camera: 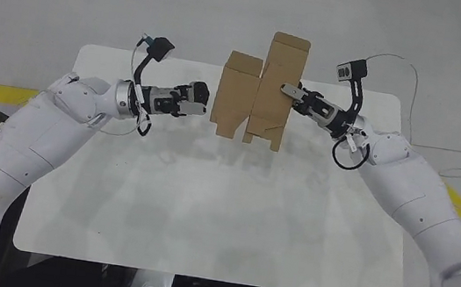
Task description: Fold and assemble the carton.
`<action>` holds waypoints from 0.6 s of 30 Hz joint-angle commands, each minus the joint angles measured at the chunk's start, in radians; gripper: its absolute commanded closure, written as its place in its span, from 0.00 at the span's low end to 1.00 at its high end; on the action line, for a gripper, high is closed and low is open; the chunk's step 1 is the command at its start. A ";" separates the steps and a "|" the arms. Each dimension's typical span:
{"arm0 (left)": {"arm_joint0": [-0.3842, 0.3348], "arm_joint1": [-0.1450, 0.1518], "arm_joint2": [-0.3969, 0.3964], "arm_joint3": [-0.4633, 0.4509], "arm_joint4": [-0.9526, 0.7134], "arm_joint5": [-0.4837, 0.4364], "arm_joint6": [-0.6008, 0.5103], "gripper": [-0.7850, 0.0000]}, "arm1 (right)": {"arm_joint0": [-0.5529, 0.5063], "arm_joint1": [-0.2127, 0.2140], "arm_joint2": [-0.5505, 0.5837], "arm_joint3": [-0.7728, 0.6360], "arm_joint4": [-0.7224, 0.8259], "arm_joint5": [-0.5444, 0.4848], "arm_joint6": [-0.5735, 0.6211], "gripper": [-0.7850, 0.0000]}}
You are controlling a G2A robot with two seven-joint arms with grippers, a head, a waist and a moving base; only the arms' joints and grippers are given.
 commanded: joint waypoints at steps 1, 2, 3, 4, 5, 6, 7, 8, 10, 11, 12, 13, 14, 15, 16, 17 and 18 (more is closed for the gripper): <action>0.020 -0.003 -0.006 -0.015 -0.020 -0.004 0.013 0.00 | -0.006 -0.009 0.005 -0.003 0.002 0.005 -0.001 1.00; 0.026 -0.003 -0.009 -0.020 -0.023 -0.003 0.012 0.00 | -0.010 -0.014 0.009 -0.003 0.005 0.007 0.001 1.00; 0.034 -0.005 -0.009 -0.027 -0.029 0.002 0.010 0.00 | -0.013 -0.019 0.012 -0.001 0.005 0.008 0.003 1.00; 0.042 -0.007 -0.009 -0.033 -0.045 0.013 0.009 0.00 | -0.015 -0.024 0.015 0.001 0.004 0.008 0.004 1.00; 0.046 -0.009 -0.011 -0.034 -0.056 0.024 0.007 0.00 | -0.017 -0.028 0.019 0.004 0.002 0.007 0.005 1.00; 0.049 -0.012 -0.012 -0.035 -0.064 0.036 0.003 0.00 | -0.019 -0.033 0.024 0.007 0.001 0.005 0.005 1.00; 0.051 -0.014 -0.013 -0.035 -0.074 0.049 -0.001 0.00 | -0.021 -0.037 0.028 0.011 -0.001 0.004 0.006 1.00; 0.054 -0.017 -0.013 -0.034 -0.083 0.061 -0.008 0.00 | -0.023 -0.041 0.033 0.014 -0.002 0.001 0.006 1.00; 0.055 -0.022 -0.013 -0.029 -0.092 0.093 -0.031 0.00 | -0.028 -0.049 0.042 0.020 -0.004 0.000 0.009 1.00; 0.056 -0.025 -0.012 -0.027 -0.094 0.106 -0.042 0.00 | -0.030 -0.052 0.047 0.024 -0.005 -0.002 0.012 1.00; 0.058 -0.028 -0.010 -0.026 -0.106 0.122 -0.050 0.02 | -0.032 -0.055 0.052 0.027 -0.007 -0.002 0.014 1.00; 0.059 -0.031 -0.010 -0.024 -0.117 0.135 -0.057 0.12 | -0.033 -0.059 0.056 0.029 -0.010 -0.003 0.016 1.00; 0.060 -0.035 -0.012 -0.022 -0.127 0.143 -0.062 0.26 | -0.034 -0.063 0.060 0.031 -0.014 -0.003 0.017 1.00; 0.063 -0.038 -0.013 -0.019 -0.143 0.149 -0.066 0.36 | -0.034 -0.066 0.064 0.033 -0.019 -0.002 0.017 1.00; 0.063 -0.042 -0.015 -0.016 -0.153 0.155 -0.073 0.44 | -0.036 -0.070 0.068 0.037 -0.023 -0.004 0.015 1.00; 0.062 -0.045 -0.017 -0.012 -0.158 0.158 -0.080 0.49 | -0.037 -0.073 0.072 0.042 -0.029 -0.005 0.015 1.00; 0.061 -0.048 -0.019 -0.009 -0.162 0.162 -0.085 0.52 | -0.039 -0.077 0.076 0.044 -0.032 -0.005 0.013 1.00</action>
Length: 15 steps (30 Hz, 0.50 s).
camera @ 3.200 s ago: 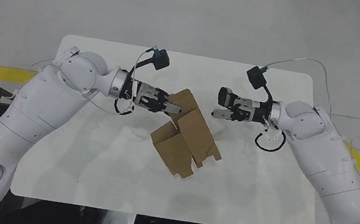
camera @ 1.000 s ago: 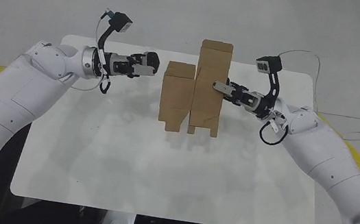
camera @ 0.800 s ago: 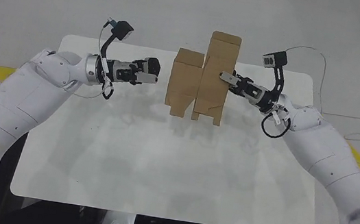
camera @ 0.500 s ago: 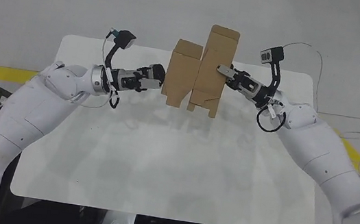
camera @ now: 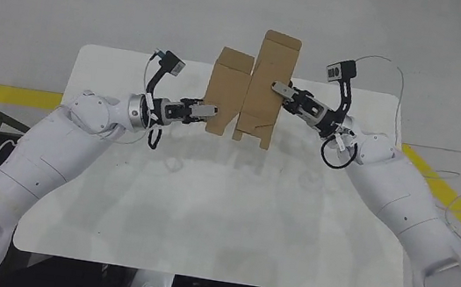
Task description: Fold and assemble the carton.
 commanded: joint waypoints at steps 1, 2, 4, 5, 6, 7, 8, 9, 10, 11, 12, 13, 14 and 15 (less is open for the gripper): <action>-0.001 -0.005 -0.004 0.005 -0.007 0.005 -0.010 0.55 | -0.003 -0.006 0.006 0.004 -0.004 -0.001 -0.003 1.00; 0.000 -0.008 -0.006 0.007 -0.012 0.010 -0.017 0.58 | -0.007 -0.011 0.012 0.005 0.000 -0.010 -0.009 1.00; 0.000 -0.012 -0.010 0.011 -0.022 0.031 -0.037 0.66 | -0.006 -0.017 0.018 0.014 -0.015 -0.010 0.001 1.00; -0.002 -0.014 -0.012 0.010 -0.017 0.038 -0.047 0.71 | -0.006 -0.020 0.022 0.017 -0.018 -0.008 0.005 1.00; -0.001 -0.016 -0.014 0.011 -0.018 0.044 -0.052 0.81 | -0.005 -0.023 0.026 0.019 -0.021 -0.006 0.010 1.00; 0.000 -0.018 -0.018 0.011 -0.020 0.049 -0.055 0.91 | -0.004 -0.026 0.030 0.023 -0.024 -0.004 0.014 1.00; 0.001 -0.020 -0.021 0.012 -0.017 0.052 -0.058 1.00 | -0.003 -0.028 0.036 0.027 -0.027 -0.003 0.017 1.00; 0.002 -0.022 -0.025 0.013 -0.015 0.054 -0.059 1.00 | -0.002 -0.030 0.041 0.031 -0.030 -0.004 0.022 1.00; 0.004 -0.023 -0.028 0.015 -0.014 0.057 -0.060 1.00 | -0.001 -0.032 0.047 0.035 -0.033 -0.006 0.026 1.00; 0.006 -0.025 -0.032 0.014 -0.011 0.059 -0.061 1.00 | -0.001 -0.034 0.052 0.037 -0.035 -0.006 0.031 1.00; 0.007 -0.026 -0.035 0.014 -0.010 0.060 -0.064 1.00 | -0.001 -0.036 0.058 0.039 -0.037 -0.006 0.035 0.78; 0.009 -0.028 -0.039 0.014 -0.008 0.060 -0.067 1.00 | -0.002 -0.037 0.063 0.043 -0.037 -0.005 0.040 0.35; 0.010 -0.030 -0.042 0.013 -0.007 0.062 -0.071 1.00 | -0.002 -0.039 0.069 0.047 -0.039 -0.005 0.044 0.00; 0.011 -0.031 -0.046 0.012 -0.007 0.064 -0.075 1.00 | -0.002 -0.040 0.075 0.052 -0.042 -0.006 0.048 0.00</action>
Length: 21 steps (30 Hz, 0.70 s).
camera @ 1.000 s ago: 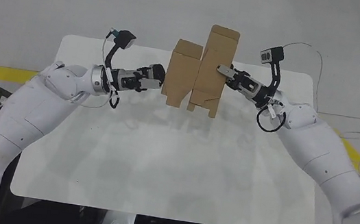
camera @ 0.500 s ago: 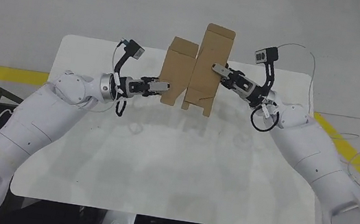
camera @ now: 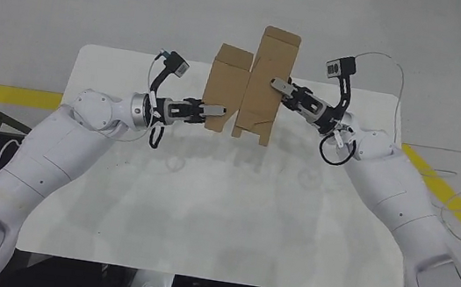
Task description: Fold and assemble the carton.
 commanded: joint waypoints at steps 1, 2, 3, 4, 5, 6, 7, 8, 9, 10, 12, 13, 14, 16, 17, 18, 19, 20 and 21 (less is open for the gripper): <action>0.001 -0.002 -0.008 -0.002 0.002 0.001 -0.009 1.00 | 0.000 -0.001 0.010 0.010 -0.007 -0.003 0.007 0.00; 0.003 -0.003 -0.013 -0.002 0.003 0.002 -0.014 1.00 | 0.001 -0.001 0.017 0.017 -0.017 -0.008 0.012 0.00; 0.003 -0.003 -0.018 -0.002 0.006 0.003 -0.021 1.00 | 0.004 0.000 0.023 0.028 -0.036 -0.014 0.018 0.00; 0.003 -0.003 -0.023 0.002 0.012 0.007 -0.032 1.00 | 0.008 0.001 0.030 0.042 -0.059 -0.022 0.023 0.00; 0.001 -0.002 -0.029 0.006 0.020 0.011 -0.045 1.00 | 0.013 0.005 0.037 0.058 -0.090 -0.032 0.029 0.00; 0.001 -0.002 -0.034 0.012 0.026 0.017 -0.059 1.00 | 0.017 0.008 0.045 0.069 -0.115 -0.044 0.034 0.00; 0.001 -0.001 -0.038 0.019 0.028 0.024 -0.074 1.00 | 0.022 0.012 0.052 0.079 -0.144 -0.057 0.047 0.00; 0.002 -0.001 -0.039 0.023 0.022 0.039 -0.102 1.00 | 0.029 0.017 0.059 0.088 -0.179 -0.075 0.065 0.00; 0.000 0.000 -0.042 0.029 0.022 0.053 -0.133 1.00 | 0.034 0.023 0.065 0.093 -0.209 -0.081 0.077 0.00; -0.003 0.000 -0.046 0.036 0.023 0.060 -0.156 1.00 | 0.037 0.028 0.064 0.077 -0.244 -0.075 0.083 0.00; -0.003 0.001 -0.051 0.045 0.033 0.060 -0.205 1.00 | 0.033 0.043 0.063 0.038 -0.294 -0.069 0.089 0.00; -0.002 0.001 -0.052 0.049 0.033 0.062 -0.228 1.00 | 0.028 0.052 0.064 0.023 -0.303 -0.066 0.093 0.00; -0.002 0.001 -0.055 0.053 0.032 0.060 -0.250 1.00 | 0.023 0.061 0.067 0.015 -0.304 -0.062 0.096 0.00; -0.002 0.001 -0.060 0.064 0.036 0.054 -0.286 1.00 | 0.018 0.080 0.067 -0.015 -0.305 -0.039 0.120 0.00; -0.001 0.001 -0.063 0.068 0.029 0.056 -0.300 1.00 | 0.010 0.088 0.067 -0.033 -0.283 -0.025 0.134 0.00; -0.003 0.001 -0.066 0.068 0.029 0.060 -0.310 1.00 | 0.012 0.098 0.064 -0.041 -0.286 0.002 0.160 0.00; -0.004 0.001 -0.067 0.061 0.036 0.067 -0.317 1.00 | 0.017 0.108 0.060 -0.044 -0.293 0.035 0.193 0.00; -0.003 0.001 -0.068 0.053 0.041 0.073 -0.323 1.00 | 0.019 0.116 0.061 -0.059 -0.286 0.045 0.204 0.00; -0.002 0.003 -0.070 0.046 0.048 0.077 -0.327 1.00 | 0.018 0.125 0.057 -0.073 -0.287 0.055 0.214 0.00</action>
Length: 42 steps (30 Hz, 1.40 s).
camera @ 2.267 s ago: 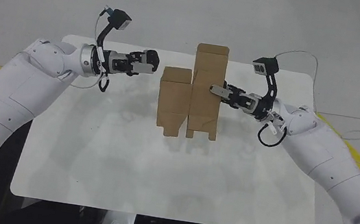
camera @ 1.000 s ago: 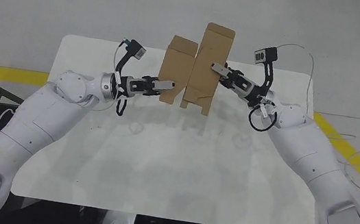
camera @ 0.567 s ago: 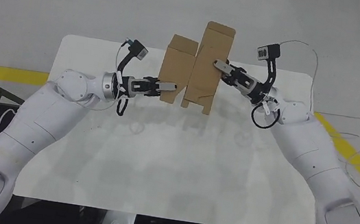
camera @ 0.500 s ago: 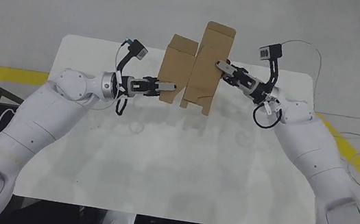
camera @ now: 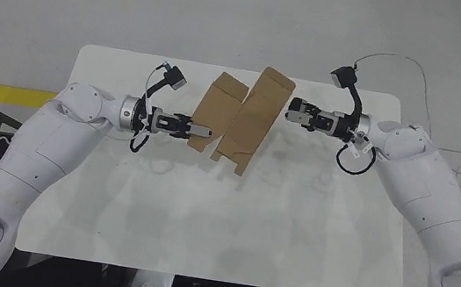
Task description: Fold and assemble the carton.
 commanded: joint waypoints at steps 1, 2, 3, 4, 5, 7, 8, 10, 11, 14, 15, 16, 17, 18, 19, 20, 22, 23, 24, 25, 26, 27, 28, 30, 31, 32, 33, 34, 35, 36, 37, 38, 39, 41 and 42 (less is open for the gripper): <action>0.003 0.003 -0.003 -0.017 0.016 0.007 -0.006 1.00 | 0.000 0.015 -0.007 -0.025 -0.002 0.019 0.020 0.00; 0.006 0.005 -0.006 -0.027 0.021 0.010 -0.008 1.00 | 0.001 0.024 -0.012 -0.037 -0.007 0.025 0.025 0.00; 0.010 0.007 -0.009 -0.036 0.026 0.012 -0.011 1.00 | 0.003 0.033 -0.019 -0.050 -0.018 0.028 0.028 0.00; 0.014 0.010 -0.011 -0.044 0.031 0.016 -0.015 1.00 | 0.004 0.041 -0.026 -0.059 -0.024 0.028 0.028 0.00; 0.018 0.012 -0.015 -0.052 0.034 0.018 -0.017 1.00 | 0.004 0.050 -0.033 -0.068 -0.022 0.025 0.026 0.00; 0.026 0.018 -0.018 -0.066 0.048 0.024 -0.022 1.00 | 0.007 0.065 -0.051 -0.087 -0.023 0.014 0.015 0.00; 0.030 0.020 -0.018 -0.073 0.052 0.027 -0.025 1.00 | 0.010 0.073 -0.064 -0.100 -0.024 0.009 0.009 0.00; 0.037 0.024 -0.018 -0.084 0.061 0.031 -0.030 1.00 | 0.018 0.088 -0.090 -0.115 -0.022 -0.005 -0.005 0.00; 0.040 0.026 -0.018 -0.089 0.064 0.033 -0.032 1.00 | 0.025 0.095 -0.107 -0.123 -0.031 -0.010 -0.010 0.00; 0.042 0.027 -0.018 -0.092 0.064 0.034 -0.033 1.00 | 0.026 0.098 -0.112 -0.125 -0.029 -0.014 -0.013 0.00; 0.042 0.027 -0.018 -0.092 0.064 0.034 -0.033 1.00 | 0.026 0.098 -0.112 -0.125 -0.029 -0.014 -0.013 0.00; 0.042 0.027 -0.018 -0.092 0.064 0.034 -0.033 1.00 | 0.026 0.098 -0.112 -0.125 -0.029 -0.014 -0.013 0.00; 0.042 0.027 -0.018 -0.092 0.064 0.034 -0.033 1.00 | 0.026 0.098 -0.112 -0.125 -0.029 -0.014 -0.013 0.00; 0.042 0.027 -0.018 -0.092 0.064 0.034 -0.033 1.00 | 0.026 0.098 -0.112 -0.125 -0.029 -0.014 -0.013 0.00; 0.042 0.027 -0.018 -0.092 0.064 0.034 -0.033 1.00 | 0.026 0.098 -0.112 -0.125 -0.029 -0.014 -0.013 0.00; 0.042 0.027 -0.018 -0.092 0.064 0.034 -0.033 1.00 | 0.026 0.098 -0.112 -0.125 -0.029 -0.014 -0.013 0.00; 0.042 0.027 -0.018 -0.092 0.064 0.034 -0.033 1.00 | 0.026 0.098 -0.112 -0.125 -0.029 -0.014 -0.013 0.00; 0.042 0.027 -0.018 -0.092 0.064 0.034 -0.033 1.00 | 0.026 0.098 -0.112 -0.125 -0.029 -0.014 -0.013 0.00; 0.048 0.029 -0.009 -0.109 0.092 0.035 -0.034 1.00 | 0.026 0.098 -0.112 -0.125 -0.029 -0.014 -0.013 0.00; 0.053 0.033 -0.013 -0.108 0.116 0.021 -0.019 1.00 | 0.026 0.098 -0.112 -0.125 -0.029 -0.014 -0.013 0.00; 0.057 0.036 -0.020 -0.102 0.131 0.003 -0.002 1.00 | 0.026 0.098 -0.112 -0.125 -0.029 -0.014 -0.013 0.00; 0.058 0.037 -0.022 -0.102 0.135 -0.003 0.004 1.00 | 0.026 0.098 -0.112 -0.125 -0.029 -0.014 -0.013 0.00; 0.058 0.037 -0.022 -0.102 0.135 -0.003 0.004 1.00 | 0.026 0.098 -0.112 -0.125 -0.029 -0.014 -0.013 0.00; 0.058 0.037 -0.022 -0.102 0.135 -0.003 0.004 1.00 | 0.026 0.098 -0.112 -0.125 -0.029 -0.014 -0.013 0.00; 0.058 0.037 -0.022 -0.102 0.135 -0.003 0.004 1.00 | 0.026 0.098 -0.112 -0.125 -0.029 -0.014 -0.013 0.00; 0.058 0.037 -0.022 -0.102 0.135 -0.003 0.004 1.00 | 0.026 0.098 -0.112 -0.125 -0.029 -0.014 -0.013 0.00; 0.058 0.037 -0.022 -0.102 0.135 -0.003 0.004 1.00 | 0.026 0.098 -0.112 -0.125 -0.029 -0.014 -0.013 0.00; 0.058 0.037 -0.022 -0.102 0.135 -0.003 0.004 1.00 | 0.026 0.098 -0.112 -0.125 -0.029 -0.014 -0.013 0.00; 0.058 0.037 -0.022 -0.102 0.135 -0.003 0.004 1.00 | 0.026 0.098 -0.112 -0.125 -0.029 -0.014 -0.013 0.00; 0.058 0.037 -0.022 -0.102 0.135 -0.003 0.004 1.00 | 0.026 0.098 -0.112 -0.125 -0.029 -0.014 -0.013 0.00; 0.058 0.037 -0.022 -0.102 0.135 -0.003 0.004 1.00 | 0.026 0.098 -0.112 -0.125 -0.029 -0.014 -0.013 0.00; 0.058 0.037 -0.022 -0.102 0.135 -0.003 0.004 1.00 | 0.026 0.098 -0.112 -0.125 -0.029 -0.014 -0.013 0.00; 0.066 0.037 -0.024 -0.110 0.143 0.005 0.025 1.00 | 0.026 0.098 -0.112 -0.125 -0.029 -0.014 -0.013 0.00; 0.077 0.039 -0.031 -0.130 0.161 0.013 0.034 1.00 | 0.024 0.098 -0.111 -0.126 -0.031 -0.010 -0.019 0.00; 0.081 0.040 -0.036 -0.135 0.162 0.018 0.033 1.00 | 0.013 0.098 -0.106 -0.131 -0.032 -0.002 -0.037 0.00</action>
